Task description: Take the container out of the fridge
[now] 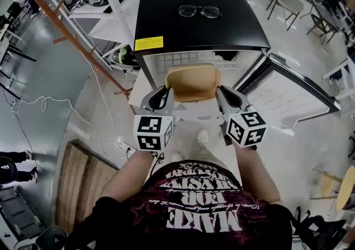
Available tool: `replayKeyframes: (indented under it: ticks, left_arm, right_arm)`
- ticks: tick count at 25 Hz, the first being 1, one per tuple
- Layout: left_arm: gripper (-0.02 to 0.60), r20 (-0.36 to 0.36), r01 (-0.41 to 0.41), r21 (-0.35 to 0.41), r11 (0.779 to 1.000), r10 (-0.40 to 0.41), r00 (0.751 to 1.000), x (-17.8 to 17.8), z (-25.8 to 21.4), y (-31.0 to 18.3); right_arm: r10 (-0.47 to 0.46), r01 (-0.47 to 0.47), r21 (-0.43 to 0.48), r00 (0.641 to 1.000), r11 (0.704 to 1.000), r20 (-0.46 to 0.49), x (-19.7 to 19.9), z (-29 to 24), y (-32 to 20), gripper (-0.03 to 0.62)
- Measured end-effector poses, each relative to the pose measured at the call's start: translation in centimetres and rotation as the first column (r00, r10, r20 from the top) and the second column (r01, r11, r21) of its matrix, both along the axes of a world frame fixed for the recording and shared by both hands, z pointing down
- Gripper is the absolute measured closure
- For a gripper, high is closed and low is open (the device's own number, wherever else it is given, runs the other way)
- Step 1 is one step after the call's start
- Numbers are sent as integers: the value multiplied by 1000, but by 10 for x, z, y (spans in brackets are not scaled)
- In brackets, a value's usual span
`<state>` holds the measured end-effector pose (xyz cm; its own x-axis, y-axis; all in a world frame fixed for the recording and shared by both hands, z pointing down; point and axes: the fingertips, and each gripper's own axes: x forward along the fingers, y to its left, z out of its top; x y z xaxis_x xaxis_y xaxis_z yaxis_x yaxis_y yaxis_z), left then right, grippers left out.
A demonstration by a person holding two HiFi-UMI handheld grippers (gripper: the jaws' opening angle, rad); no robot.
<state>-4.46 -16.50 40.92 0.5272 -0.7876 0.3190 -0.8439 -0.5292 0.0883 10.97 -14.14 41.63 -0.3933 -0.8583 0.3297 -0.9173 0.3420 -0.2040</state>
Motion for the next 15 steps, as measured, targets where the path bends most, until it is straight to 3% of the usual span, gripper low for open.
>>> replayKeyframes:
  ticks: [15]
  left_arm:
    - [553, 21, -45, 71, 996, 43, 999, 1, -41, -6]
  right_arm:
    - [2, -2, 86, 1000, 996, 8, 0, -44, 1, 549]
